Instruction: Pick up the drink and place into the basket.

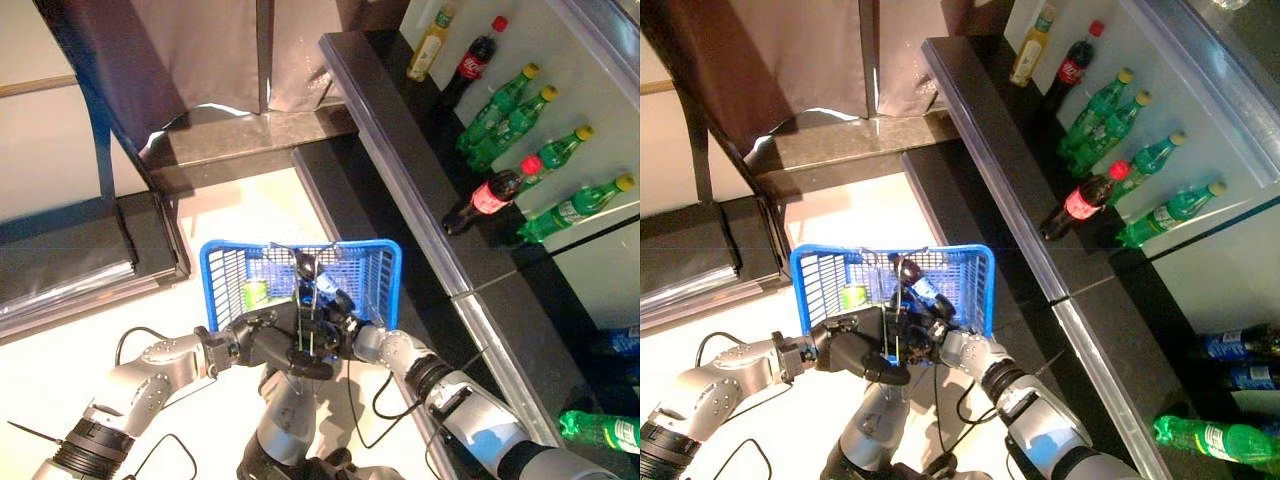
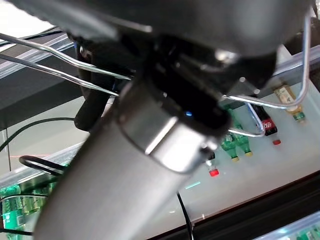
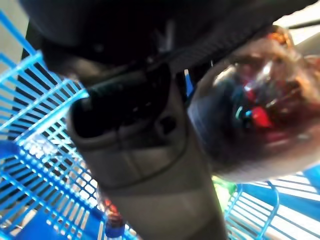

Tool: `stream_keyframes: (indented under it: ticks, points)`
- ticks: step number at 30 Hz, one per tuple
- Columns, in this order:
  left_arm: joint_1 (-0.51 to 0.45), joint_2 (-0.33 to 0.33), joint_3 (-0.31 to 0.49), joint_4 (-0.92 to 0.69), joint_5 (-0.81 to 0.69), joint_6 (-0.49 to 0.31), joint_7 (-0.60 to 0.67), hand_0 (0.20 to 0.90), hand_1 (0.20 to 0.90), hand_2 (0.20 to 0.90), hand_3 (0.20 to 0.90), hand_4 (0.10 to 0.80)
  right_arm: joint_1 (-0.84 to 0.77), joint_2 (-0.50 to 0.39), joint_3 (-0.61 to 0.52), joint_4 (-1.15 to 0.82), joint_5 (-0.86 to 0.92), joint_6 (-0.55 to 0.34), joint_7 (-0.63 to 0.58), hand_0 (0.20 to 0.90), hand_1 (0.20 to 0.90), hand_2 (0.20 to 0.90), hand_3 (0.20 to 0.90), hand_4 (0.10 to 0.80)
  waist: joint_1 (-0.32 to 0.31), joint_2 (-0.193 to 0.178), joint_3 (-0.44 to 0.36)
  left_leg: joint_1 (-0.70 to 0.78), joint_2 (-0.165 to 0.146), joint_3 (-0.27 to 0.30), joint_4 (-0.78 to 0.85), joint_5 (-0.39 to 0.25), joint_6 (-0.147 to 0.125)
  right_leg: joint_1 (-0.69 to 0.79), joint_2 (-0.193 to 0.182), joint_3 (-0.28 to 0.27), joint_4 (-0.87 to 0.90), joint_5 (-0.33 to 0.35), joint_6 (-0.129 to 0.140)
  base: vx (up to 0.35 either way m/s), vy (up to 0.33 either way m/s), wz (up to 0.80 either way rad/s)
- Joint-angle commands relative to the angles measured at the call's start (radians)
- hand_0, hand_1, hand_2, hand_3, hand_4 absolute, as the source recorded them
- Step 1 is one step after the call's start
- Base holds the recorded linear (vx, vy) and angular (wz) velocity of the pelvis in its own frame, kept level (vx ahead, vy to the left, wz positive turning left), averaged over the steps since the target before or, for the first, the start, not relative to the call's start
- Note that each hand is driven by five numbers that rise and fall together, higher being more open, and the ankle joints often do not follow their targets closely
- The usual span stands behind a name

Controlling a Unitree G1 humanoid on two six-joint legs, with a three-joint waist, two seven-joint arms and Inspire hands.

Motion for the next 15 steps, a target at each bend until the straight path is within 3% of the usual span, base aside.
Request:
stream_keyframes:
  ticks: [1, 15]
  points:
    - [0.021, -0.137, -0.087, -0.35, -0.242, -0.099, -0.3, 0.3, 0.3, 0.3, 0.2, 0.1, -0.122, -0.019, -0.064, -0.038, -0.096, -0.157, -0.013, 0.9, 0.9, 0.9, 0.9, 0.8, -0.019, 0.052, -0.18, -0.047, -0.009, 0.041, 0.05, 0.013, 0.045, -0.068, -0.003, 0.002, 0.082, 0.118, -0.036, 0.0, 0.0, 0.0]
    - [0.031, -0.131, -0.049, -0.35, -0.259, -0.105, -0.301, 0.3, 0.3, 0.3, 0.2, 0.1, -0.097, -0.095, -0.092, -0.143, -0.12, -0.204, -0.049, 0.9, 0.9, 0.9, 0.9, 0.8, -0.029, 0.043, -0.162, -0.051, 0.0, 0.046, 0.051, 0.007, 0.048, -0.081, -0.007, -0.002, 0.095, 0.115, -0.037, 0.0, 0.0, 0.0]
